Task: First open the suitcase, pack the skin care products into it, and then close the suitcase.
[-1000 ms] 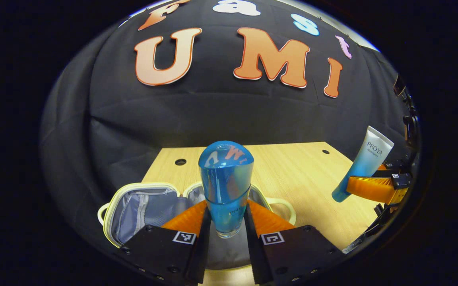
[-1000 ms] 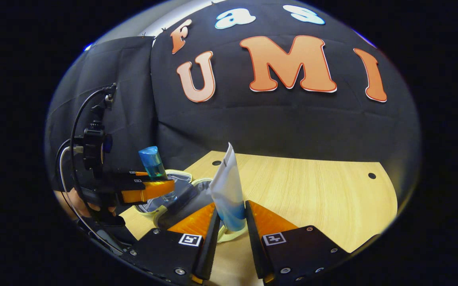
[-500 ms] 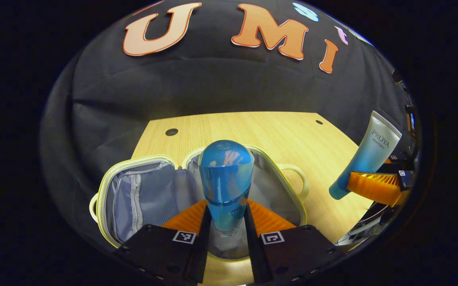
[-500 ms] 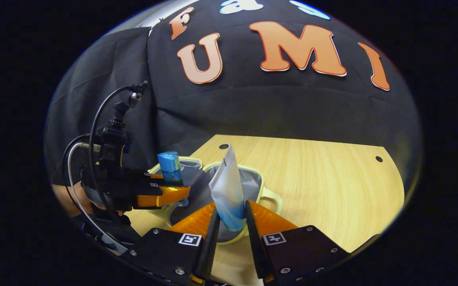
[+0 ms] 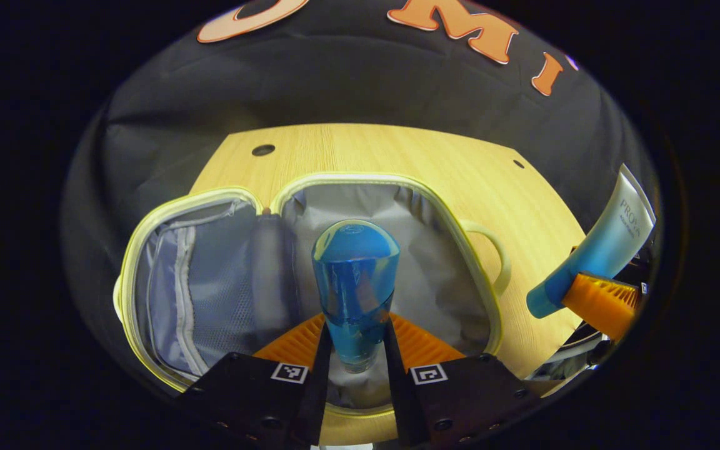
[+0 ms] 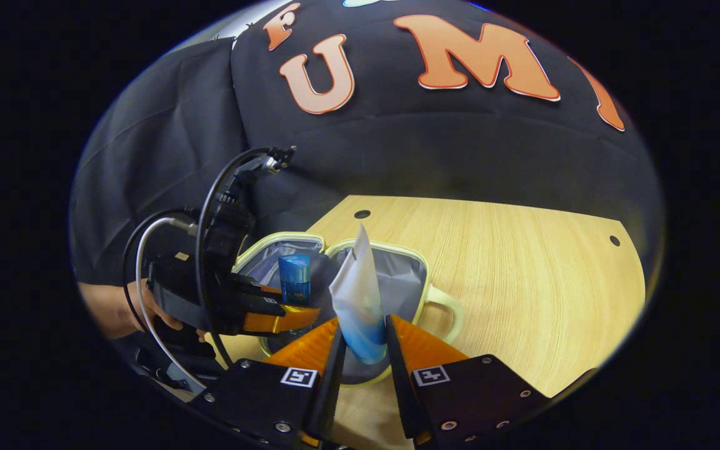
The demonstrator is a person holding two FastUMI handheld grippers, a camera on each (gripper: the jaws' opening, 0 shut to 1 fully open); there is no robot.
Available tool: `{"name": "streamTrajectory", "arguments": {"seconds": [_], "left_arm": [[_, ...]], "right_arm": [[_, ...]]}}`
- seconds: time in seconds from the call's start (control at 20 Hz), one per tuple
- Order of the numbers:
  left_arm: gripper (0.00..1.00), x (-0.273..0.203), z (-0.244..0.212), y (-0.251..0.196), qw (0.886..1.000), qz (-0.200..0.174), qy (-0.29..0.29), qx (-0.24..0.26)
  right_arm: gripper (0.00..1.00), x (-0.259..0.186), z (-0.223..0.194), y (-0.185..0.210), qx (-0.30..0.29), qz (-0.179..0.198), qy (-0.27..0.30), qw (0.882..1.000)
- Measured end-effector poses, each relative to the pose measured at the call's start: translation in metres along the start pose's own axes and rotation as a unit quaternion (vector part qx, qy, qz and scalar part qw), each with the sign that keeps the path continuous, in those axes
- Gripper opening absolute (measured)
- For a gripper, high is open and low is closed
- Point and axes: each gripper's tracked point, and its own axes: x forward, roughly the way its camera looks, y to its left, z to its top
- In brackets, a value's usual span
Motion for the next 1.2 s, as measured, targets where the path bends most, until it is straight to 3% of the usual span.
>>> {"name": "streamTrajectory", "arguments": {"seconds": [0.3,0.6,0.9,0.95,1.0,1.05,1.1,1.2], "left_arm": [[0.45,0.035,-0.013,0.004,0.996,0.022,0.072,-0.037],[0.45,0.059,-0.012,0.01,0.994,0.045,0.086,-0.055],[0.45,0.062,-0.013,0.015,0.992,0.06,0.088,-0.062],[0.45,0.062,-0.012,0.015,0.992,0.061,0.088,-0.064],[0.45,0.061,-0.011,0.014,0.992,0.06,0.086,-0.065],[0.45,0.061,-0.01,0.013,0.993,0.056,0.081,-0.067],[0.45,0.06,-0.009,0.011,0.993,0.051,0.076,-0.068],[0.48,0.055,-0.002,0.012,0.995,0.051,0.062,-0.065]], "right_arm": [[0.42,0.022,-0.006,-0.002,0.018,0.026,0.026,0.999],[0.42,0.041,-0.002,-0.011,0.044,0.044,0.034,0.998],[0.39,0.071,-0.034,-0.017,0.033,0.034,0.082,0.996],[0.28,0.073,-0.039,-0.013,0.03,0.036,0.089,0.995],[0.37,0.074,-0.043,-0.01,0.026,0.04,0.093,0.995],[0.25,0.075,-0.047,-0.009,0.022,0.041,0.097,0.994],[0.36,0.079,-0.048,-0.011,0.017,0.035,0.097,0.994],[0.36,0.077,-0.06,-0.014,0.012,0.03,0.122,0.992]]}}
